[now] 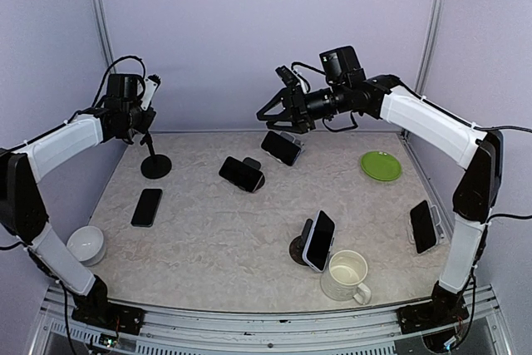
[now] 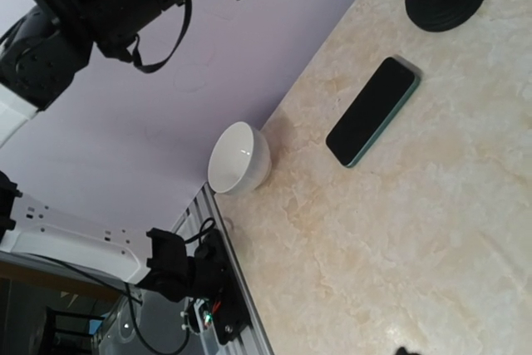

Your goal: Remove the phone from the phone stand

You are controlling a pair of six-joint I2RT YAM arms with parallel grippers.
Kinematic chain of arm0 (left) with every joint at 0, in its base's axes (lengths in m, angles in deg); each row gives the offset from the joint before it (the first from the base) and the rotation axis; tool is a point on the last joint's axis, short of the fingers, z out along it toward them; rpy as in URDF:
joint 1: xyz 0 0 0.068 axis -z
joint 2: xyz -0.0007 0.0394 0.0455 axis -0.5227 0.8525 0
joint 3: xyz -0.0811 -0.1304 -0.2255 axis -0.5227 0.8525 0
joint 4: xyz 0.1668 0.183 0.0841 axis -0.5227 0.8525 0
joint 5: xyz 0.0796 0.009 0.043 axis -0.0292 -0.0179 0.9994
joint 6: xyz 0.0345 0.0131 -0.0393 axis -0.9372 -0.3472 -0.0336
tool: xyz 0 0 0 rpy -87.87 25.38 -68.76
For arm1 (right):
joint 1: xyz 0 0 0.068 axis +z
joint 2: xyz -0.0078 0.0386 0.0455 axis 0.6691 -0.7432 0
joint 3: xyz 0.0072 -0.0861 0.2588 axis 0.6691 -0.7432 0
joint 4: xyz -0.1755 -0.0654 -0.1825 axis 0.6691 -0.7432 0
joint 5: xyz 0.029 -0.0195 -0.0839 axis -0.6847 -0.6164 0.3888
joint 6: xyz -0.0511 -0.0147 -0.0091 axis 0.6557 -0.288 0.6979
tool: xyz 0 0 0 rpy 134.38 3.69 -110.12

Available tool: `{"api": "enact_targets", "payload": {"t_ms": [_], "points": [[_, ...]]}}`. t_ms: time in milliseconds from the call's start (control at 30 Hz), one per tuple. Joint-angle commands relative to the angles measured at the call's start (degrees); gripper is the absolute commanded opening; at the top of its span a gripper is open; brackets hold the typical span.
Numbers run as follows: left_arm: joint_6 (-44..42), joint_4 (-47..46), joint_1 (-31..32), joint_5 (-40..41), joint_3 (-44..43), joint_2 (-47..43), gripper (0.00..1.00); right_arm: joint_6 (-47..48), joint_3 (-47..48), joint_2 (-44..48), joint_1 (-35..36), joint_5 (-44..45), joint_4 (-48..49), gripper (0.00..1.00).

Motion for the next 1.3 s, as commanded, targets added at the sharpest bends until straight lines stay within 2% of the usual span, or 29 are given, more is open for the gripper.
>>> {"api": "enact_targets", "payload": {"t_ms": [0, 133, 433, 667, 833, 933, 1133, 1267], "points": [[-0.06, -8.59, -2.01, -0.14, -3.2, 0.79, 0.03, -0.02, 2.42, -1.14, -0.71, -0.34, -0.8, 0.66], [2.14, -8.35, -3.31, -2.61, -3.22, 0.98, 0.06, 0.32, 3.32, -1.53, -0.93, -0.43, -1.55, 0.66], [5.36, -6.17, -3.51, -6.0, -2.52, 1.76, 0.28, 1.48, 2.71, -1.04, -1.57, -1.03, -2.57, 0.66], [6.13, -4.42, -3.55, -5.14, -3.02, 1.4, 0.63, 2.23, 0.14, 0.61, -2.4, -1.53, -2.33, 0.67], [7.42, -3.48, -2.75, -3.83, -4.13, -0.74, 0.8, 2.98, -3.16, 3.07, -4.33, -2.26, -2.19, 0.67], [7.73, -2.58, -1.22, -0.44, -4.72, -2.45, 0.97, 3.47, -6.3, 5.03, -6.03, -2.6, -2.21, 0.67], [10.33, 0.01, 0.99, 6.41, -5.73, -7.1, 0.99, 4.69, -12.75, 9.48, -8.96, -2.76, -2.35, 0.67], [13.1, -0.32, 5.6, 11.2, -4.98, -11.56, 0.99, 5.23, -18.26, 12.8, -10.25, -2.31, -2.01, 0.68]]}}
